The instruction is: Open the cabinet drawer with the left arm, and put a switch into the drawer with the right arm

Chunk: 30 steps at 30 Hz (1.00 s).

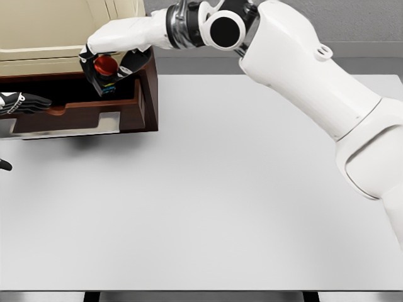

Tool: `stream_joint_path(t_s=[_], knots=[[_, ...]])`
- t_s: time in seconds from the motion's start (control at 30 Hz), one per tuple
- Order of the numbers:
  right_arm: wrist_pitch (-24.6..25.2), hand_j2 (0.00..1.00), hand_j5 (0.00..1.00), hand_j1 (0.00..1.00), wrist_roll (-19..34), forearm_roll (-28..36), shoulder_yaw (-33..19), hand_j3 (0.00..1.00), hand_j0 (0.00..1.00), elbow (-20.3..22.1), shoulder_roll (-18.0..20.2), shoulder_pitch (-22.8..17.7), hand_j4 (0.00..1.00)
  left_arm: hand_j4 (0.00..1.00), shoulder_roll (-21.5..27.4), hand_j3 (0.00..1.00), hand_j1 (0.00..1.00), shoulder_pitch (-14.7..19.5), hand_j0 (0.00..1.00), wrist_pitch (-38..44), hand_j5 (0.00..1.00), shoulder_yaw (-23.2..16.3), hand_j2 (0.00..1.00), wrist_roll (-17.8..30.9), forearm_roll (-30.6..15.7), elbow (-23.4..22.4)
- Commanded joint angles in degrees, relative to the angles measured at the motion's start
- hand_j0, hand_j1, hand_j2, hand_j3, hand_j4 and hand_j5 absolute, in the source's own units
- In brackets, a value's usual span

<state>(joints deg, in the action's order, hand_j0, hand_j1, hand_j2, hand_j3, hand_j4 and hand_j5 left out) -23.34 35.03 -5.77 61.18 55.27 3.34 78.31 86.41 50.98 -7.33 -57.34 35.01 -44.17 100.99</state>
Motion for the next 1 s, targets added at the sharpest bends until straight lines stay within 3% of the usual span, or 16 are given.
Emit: stream_joint_path(t_s=[0.0,0.03,0.07,0.3,0.37,0.4,0.47,0.53,0.67,0.73,0.8,0.87,0.93,0.97], knots=[[0.2,0.64,0.64,0.64,0.0,0.2,-0.1,0.64,0.64,-0.8,-0.3,0.0,0.64,1.0,0.1,1.0,1.0,0.0,1.0,0.0,1.0,0.1,1.0,0.0,-0.3,0.0],[0.7,0.85,0.85,0.85,0.0,0.2,-0.1,0.85,0.85,-1.1,-0.3,0.0,0.85,1.0,0.1,1.0,1.0,0.0,1.0,0.0,1.0,0.1,1.0,0.0,-0.3,0.0],[0.8,1.0,1.0,1.0,0.0,0.2,-0.1,1.0,1.0,-1.7,-0.3,0.0,1.0,1.0,0.1,1.0,1.0,0.0,1.0,0.0,1.0,0.1,1.0,0.0,-0.3,0.0],[0.1,1.0,1.0,1.0,0.0,0.4,-0.2,1.0,1.0,-0.7,-0.1,0.0,1.0,1.0,0.1,1.0,1.0,0.0,1.0,0.0,1.0,0.0,1.0,0.0,-0.3,0.0],[-0.6,1.0,1.0,1.0,0.0,0.4,-0.2,1.0,1.0,2.2,0.2,-0.2,1.0,1.0,0.1,1.0,1.0,0.0,1.0,0.0,1.0,0.0,1.0,0.0,-0.3,0.0],[-3.4,1.0,1.0,1.0,0.0,0.6,-0.2,1.0,1.0,3.7,0.9,-0.4,1.0,1.0,0.1,1.0,1.0,0.0,1.0,0.0,1.0,0.0,1.0,0.0,-0.3,0.0],[-10.8,1.0,1.0,1.0,0.0,0.9,-0.1,1.0,1.0,8.9,5.8,-0.9,1.0,1.0,0.1,1.0,1.0,0.0,1.0,0.1,1.0,0.0,1.0,0.0,-0.2,0.0],[-11.7,1.0,1.0,1.0,0.0,1.0,-0.1,1.0,1.0,15.4,14.1,-3.9,1.0,1.0,0.2,1.0,1.0,0.0,1.0,0.0,1.0,0.1,1.0,0.0,-0.2,-0.1],[-11.7,1.0,1.0,1.0,0.0,1.7,-2.4,1.0,1.0,15.7,30.0,-11.9,1.0,1.0,0.1,1.0,1.0,-0.1,1.0,-1.6,1.0,2.6,1.0,0.0,-0.4,0.0],[-11.7,1.0,1.0,1.0,0.0,1.6,-9.1,1.0,1.0,15.6,37.2,-18.8,1.0,1.0,-0.5,1.0,1.0,-0.1,1.0,-13.8,1.0,5.8,1.0,0.0,-1.4,0.0],[-11.7,1.0,1.0,1.0,0.0,1.6,-15.8,1.0,1.0,15.0,40.7,-25.0,1.0,1.0,-1.5,1.0,1.0,-0.6,1.0,-27.7,1.0,6.0,1.0,0.0,-1.9,0.0],[-11.7,1.0,1.0,1.0,0.0,1.6,-16.4,1.0,1.0,14.2,41.6,-27.9,1.0,1.0,-4.3,1.0,1.0,-1.0,1.0,-27.7,1.0,6.0,1.0,0.0,-1.9,0.0],[-11.7,1.0,1.0,1.0,0.0,1.6,-16.5,1.0,1.0,10.0,42.6,-28.5,1.0,1.0,-8.4,1.0,1.0,-1.2,1.0,-27.7,1.0,5.9,1.0,0.0,-1.9,0.0],[-11.7,1.0,1.0,1.0,0.0,1.5,-16.5,1.0,1.0,10.0,43.0,-28.6,1.0,1.0,-10.0,1.0,1.0,-1.3,1.0,-27.7,1.0,5.8,1.0,0.0,-1.9,0.0]])
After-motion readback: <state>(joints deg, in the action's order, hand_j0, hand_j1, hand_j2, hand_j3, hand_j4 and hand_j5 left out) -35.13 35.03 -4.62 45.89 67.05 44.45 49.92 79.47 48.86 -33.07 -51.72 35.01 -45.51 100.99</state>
